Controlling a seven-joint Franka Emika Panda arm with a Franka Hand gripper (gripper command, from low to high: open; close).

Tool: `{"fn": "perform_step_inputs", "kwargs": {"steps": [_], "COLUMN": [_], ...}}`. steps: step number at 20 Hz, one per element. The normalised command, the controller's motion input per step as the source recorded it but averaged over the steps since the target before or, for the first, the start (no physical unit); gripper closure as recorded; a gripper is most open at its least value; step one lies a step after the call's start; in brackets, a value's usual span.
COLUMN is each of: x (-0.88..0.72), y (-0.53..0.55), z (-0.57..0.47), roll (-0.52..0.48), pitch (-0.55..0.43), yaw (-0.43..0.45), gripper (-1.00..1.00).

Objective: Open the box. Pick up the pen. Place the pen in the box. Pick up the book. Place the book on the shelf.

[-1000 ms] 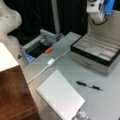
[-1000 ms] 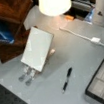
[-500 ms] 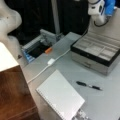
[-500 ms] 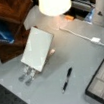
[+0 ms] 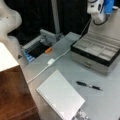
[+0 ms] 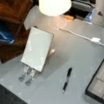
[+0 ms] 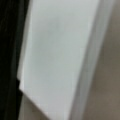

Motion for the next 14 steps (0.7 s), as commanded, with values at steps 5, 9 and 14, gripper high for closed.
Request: {"fn": "perform_step_inputs", "kwargs": {"steps": [5,9,14], "x": [-0.2,-0.05,0.15], "y": [-0.36,-0.46,-0.62], "z": [0.0,0.02,0.07], "roll": [0.069,0.036,-0.076], "pitch": [0.131,0.201,0.238], "yaw": [-0.078,-0.036,0.029], "gripper": [-1.0,-1.0,-1.0]}}
